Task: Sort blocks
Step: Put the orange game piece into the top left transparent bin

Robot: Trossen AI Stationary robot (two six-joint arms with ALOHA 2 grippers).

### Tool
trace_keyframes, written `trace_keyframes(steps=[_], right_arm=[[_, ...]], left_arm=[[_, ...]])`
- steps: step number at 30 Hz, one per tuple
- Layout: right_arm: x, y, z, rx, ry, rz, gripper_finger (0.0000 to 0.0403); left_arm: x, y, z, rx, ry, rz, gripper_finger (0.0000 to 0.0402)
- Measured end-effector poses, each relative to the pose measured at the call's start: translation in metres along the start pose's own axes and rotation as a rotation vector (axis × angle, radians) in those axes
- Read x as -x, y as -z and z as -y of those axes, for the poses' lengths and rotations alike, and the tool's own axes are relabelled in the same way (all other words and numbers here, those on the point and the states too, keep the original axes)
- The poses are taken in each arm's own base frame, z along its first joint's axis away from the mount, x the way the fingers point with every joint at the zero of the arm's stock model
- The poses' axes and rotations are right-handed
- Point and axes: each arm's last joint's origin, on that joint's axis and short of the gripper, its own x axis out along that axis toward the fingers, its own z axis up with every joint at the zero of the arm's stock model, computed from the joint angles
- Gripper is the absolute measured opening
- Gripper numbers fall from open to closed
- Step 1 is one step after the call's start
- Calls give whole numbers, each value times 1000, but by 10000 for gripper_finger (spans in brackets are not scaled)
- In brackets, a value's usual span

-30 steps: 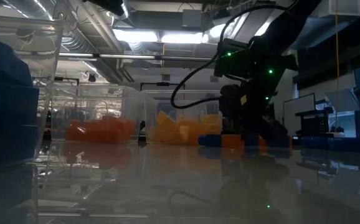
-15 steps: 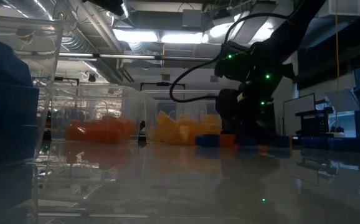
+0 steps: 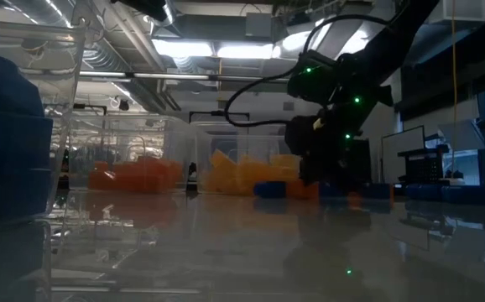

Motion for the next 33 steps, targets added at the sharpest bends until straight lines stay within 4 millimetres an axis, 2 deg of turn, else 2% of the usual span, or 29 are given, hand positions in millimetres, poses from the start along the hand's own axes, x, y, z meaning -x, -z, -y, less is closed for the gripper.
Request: trace_keyframes(steps=[7,16,33], right_arm=[[0,-4,3,-30,22,37,10],[4,-9,-1,-126,-23,88,8],[46,-67,4,-145,-21,303,5]], left_arm=[[0,0,0,3,0,0,169],[0,0,0,7,0,0,169],[0,0,0,6,1,2,169]])
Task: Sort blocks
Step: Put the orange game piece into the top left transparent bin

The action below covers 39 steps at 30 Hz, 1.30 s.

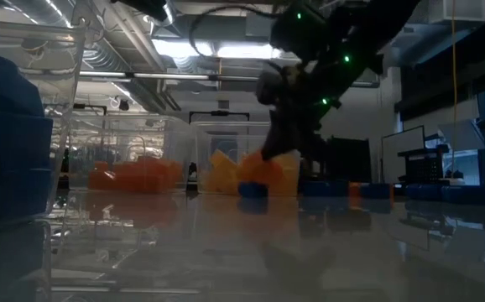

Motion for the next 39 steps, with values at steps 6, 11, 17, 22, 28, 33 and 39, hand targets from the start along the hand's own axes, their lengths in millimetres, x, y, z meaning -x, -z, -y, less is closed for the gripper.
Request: trace_keyframes(steps=[6,11,17,22,28,33,39], right_arm=[[10,-24,9,-19,33,71,5],[18,-43,28,-60,78,131,5],[28,-68,62,-100,156,295,5],[24,-75,94,-176,231,519,5],[6,-76,130,-226,281,629,5],[-16,-87,155,-239,304,679,5],[-44,-99,177,-245,349,706,5]], left_arm=[[1,1,-1,-50,-2,-5,169],[11,5,-10,-31,-10,-27,169],[37,18,-24,116,-50,-44,169],[52,27,-12,119,-30,4,169],[58,52,4,102,-65,78,169],[53,73,10,138,-92,110,169],[45,91,13,188,-107,116,169]])
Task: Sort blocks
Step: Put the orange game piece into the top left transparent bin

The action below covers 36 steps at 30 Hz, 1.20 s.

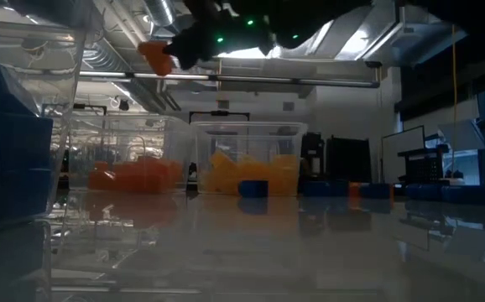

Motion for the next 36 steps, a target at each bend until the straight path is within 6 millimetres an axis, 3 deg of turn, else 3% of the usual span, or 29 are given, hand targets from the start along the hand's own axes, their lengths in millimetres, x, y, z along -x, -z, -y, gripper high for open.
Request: trace_keyframes(steps=[6,22,31,36], right_arm=[[-19,20,-5,0,2,-30,5],[-23,43,-2,5,-5,-121,9],[-22,47,-4,13,-1,-183,111],[-19,39,3,12,7,-177,144]], left_arm=[[-3,12,0,-14,-2,0,169],[-2,12,1,-22,4,5,169],[-3,11,4,-13,21,14,169],[-3,11,4,-12,20,14,169]])
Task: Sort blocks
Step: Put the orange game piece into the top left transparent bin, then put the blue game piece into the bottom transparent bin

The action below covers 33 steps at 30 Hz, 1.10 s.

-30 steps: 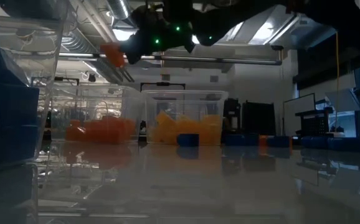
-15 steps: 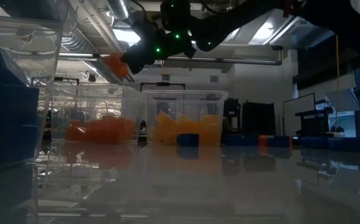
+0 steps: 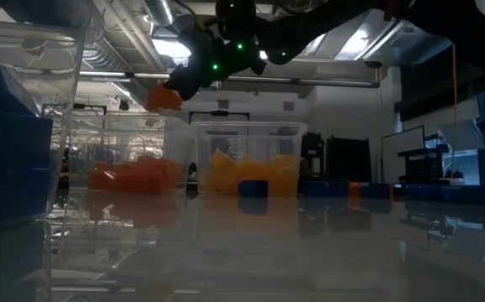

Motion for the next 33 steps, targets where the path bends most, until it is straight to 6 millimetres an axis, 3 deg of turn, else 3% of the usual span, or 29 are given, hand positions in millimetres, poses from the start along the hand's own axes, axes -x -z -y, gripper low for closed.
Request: trace_keyframes(steps=[12,15,20,26,29,33], right_arm=[[3,8,-5,24,-74,-105,151],[16,-5,3,41,-123,-156,151],[65,-48,38,128,-306,-340,151],[155,-87,60,107,-635,-693,151],[198,-100,56,57,-708,-866,151],[231,-122,38,28,-690,-800,151]], left_arm=[[0,-1,0,-3,-13,23,169],[0,-1,0,-2,-13,24,169],[0,-2,2,20,1,32,169],[-1,-7,14,-32,54,71,169],[-1,-11,20,-67,79,100,169],[-2,-15,23,-104,92,121,169]])
